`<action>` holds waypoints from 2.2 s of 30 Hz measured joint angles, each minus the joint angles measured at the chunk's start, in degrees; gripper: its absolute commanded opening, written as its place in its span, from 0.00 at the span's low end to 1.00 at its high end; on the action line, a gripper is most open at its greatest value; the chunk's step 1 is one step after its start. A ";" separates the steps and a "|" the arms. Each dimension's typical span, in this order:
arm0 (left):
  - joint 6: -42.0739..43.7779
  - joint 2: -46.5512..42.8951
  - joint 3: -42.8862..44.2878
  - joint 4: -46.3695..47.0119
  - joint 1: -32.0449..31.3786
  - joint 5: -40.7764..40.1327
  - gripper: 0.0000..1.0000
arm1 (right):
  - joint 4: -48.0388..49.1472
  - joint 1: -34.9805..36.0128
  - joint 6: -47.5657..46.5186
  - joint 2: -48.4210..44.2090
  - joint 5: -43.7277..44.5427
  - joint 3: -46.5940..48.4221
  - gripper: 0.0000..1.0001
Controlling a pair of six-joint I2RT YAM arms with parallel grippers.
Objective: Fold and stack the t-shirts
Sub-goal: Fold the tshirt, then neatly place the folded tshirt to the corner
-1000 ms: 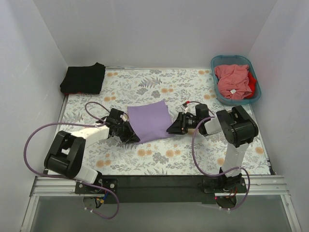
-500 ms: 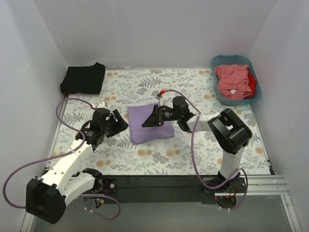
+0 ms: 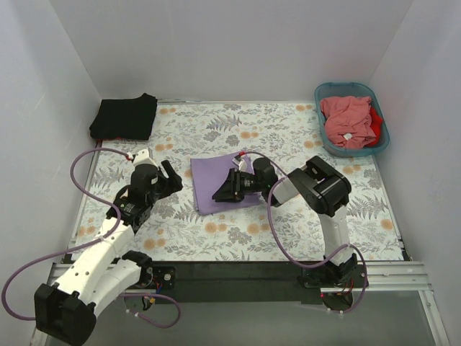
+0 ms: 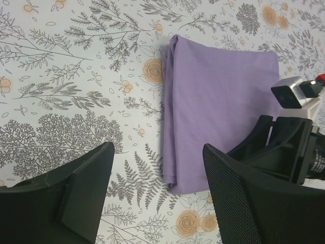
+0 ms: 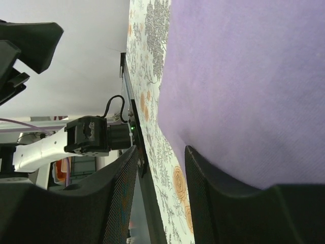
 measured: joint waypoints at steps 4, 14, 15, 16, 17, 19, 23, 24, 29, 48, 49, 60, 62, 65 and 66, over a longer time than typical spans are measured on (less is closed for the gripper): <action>0.48 0.83 0.00 0.46 0.00 0.04 0.70 | -1.86 -1.31 -1.05 -3.98 0.81 -0.37 0.49; 1.53 3.19 -0.11 1.22 0.00 2.67 0.69 | 0.74 -3.54 -1.42 0.02 1.62 -2.23 0.48; 1.53 3.23 -0.20 1.64 0.00 3.19 0.68 | 1.38 -3.69 -1.25 0.04 1.40 -2.23 0.48; 1.53 3.37 -0.24 2.10 0.00 3.85 0.67 | 1.53 -4.04 -1.31 -0.20 1.33 -2.23 0.48; 1.51 3.74 -0.24 2.67 0.00 4.85 0.66 | 1.49 -4.24 -1.51 -0.42 1.25 -2.23 0.48; 1.03 5.46 -0.22 4.55 0.02 6.60 0.58 | 0.81 -4.76 -2.19 -1.14 0.96 -2.23 0.48; -1.44 14.67 0.83 9.66 0.59 11.15 0.50 | -0.42 -7.41 -3.13 -3.30 0.31 -1.49 0.48; -1.97 17.00 1.51 10.80 0.94 12.26 0.49 | -0.72 -8.46 -3.41 -3.50 -0.02 -0.50 0.48; -5.53 32.24 8.39 18.88 4.55 18.32 0.39 | -1.46 -13.66 -3.80 -2.89 -0.37 7.08 0.48; -11.45 61.16 19.91 33.48 13.44 28.87 0.29 | -2.91 -18.67 -0.66 13.35 4.37 21.03 0.47; -11.63 61.18 19.91 33.44 13.60 29.18 0.29 | -2.91 -18.91 -0.63 13.35 4.35 21.00 0.47; -8.79 53.09 21.16 24.90 14.19 26.84 0.53 | -19.71 -20.20 -12.85 2.56 4.44 20.46 0.50; -7.43 48.00 21.16 22.56 14.19 25.27 0.58 | -25.77 -19.91 -17.59 -1.55 4.85 20.63 0.52; -5.29 38.07 20.35 19.82 14.19 22.43 0.70 | -37.64 -18.10 -27.65 -8.13 8.04 22.05 0.54; -4.76 34.80 19.69 19.15 14.21 21.57 0.76 | -41.46 -17.05 -30.82 -9.97 9.57 22.73 0.56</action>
